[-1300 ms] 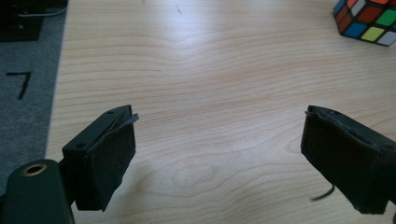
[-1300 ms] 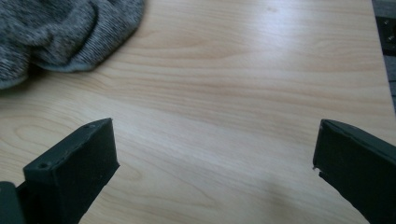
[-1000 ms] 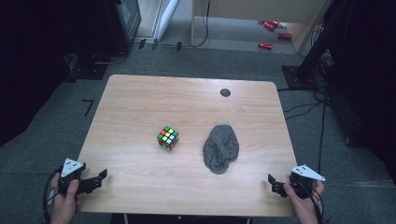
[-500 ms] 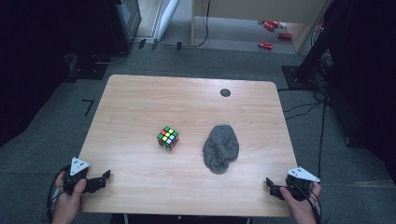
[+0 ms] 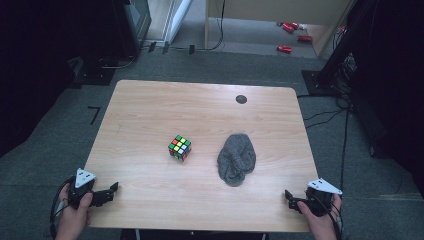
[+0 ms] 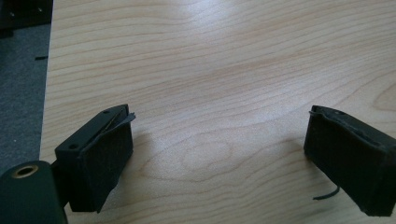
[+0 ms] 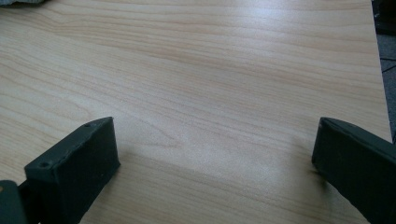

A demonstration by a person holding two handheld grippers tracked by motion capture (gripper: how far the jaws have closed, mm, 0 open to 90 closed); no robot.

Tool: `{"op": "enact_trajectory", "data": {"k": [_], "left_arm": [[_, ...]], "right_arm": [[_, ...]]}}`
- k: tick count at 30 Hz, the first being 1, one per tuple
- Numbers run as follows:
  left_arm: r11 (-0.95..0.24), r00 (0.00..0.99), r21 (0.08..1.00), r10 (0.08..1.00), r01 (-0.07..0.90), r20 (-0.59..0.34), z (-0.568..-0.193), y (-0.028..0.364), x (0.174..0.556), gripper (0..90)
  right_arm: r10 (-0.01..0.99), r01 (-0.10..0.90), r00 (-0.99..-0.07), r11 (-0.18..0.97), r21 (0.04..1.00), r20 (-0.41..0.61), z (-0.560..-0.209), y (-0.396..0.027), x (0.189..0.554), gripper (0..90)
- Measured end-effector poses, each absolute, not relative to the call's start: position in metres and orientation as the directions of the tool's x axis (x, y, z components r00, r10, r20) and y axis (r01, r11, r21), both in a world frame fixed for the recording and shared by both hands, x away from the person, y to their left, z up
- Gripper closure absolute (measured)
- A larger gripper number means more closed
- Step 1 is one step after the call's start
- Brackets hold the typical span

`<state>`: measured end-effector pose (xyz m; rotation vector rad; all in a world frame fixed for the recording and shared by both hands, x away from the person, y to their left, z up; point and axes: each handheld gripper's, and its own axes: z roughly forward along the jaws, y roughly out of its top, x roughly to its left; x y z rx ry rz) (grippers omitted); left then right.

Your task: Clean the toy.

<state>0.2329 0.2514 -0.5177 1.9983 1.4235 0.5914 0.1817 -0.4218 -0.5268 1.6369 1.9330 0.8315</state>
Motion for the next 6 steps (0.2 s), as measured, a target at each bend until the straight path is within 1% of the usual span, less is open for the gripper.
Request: {"op": "enact_trajectory", "data": {"k": [6], "left_arm": [[-0.233,0.317,0.699,0.948,0.676,0.009,-0.5177,0.2504,0.235,7.6]], "right_arm": [[0.984,0.697,-0.176,0.102,0.709,0.031,-0.5269,-0.4219,0.182,0.0]]}}
